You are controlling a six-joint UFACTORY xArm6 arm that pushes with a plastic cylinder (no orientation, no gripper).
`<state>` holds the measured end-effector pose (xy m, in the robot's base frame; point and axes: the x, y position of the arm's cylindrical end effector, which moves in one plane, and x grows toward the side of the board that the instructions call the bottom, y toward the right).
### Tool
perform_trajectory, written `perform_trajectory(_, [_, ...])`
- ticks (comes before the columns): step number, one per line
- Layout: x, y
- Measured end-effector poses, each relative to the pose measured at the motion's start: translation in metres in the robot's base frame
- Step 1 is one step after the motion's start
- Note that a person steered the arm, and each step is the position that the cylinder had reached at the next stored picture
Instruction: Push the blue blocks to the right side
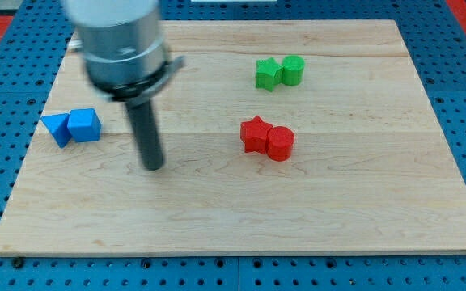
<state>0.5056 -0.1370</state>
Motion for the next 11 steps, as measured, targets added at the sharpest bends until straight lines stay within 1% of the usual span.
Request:
perform_trajectory(1, [0.001, -0.063])
perform_trajectory(2, [0.001, -0.08])
perform_trajectory(5, [0.001, -0.076])
perform_trajectory(6, [0.0, -0.113])
perform_trajectory(7, [-0.021, -0.168])
perform_trajectory(8, [-0.053, -0.158])
perform_trajectory(10, [-0.082, -0.058])
perform_trajectory(11, [-0.079, -0.034])
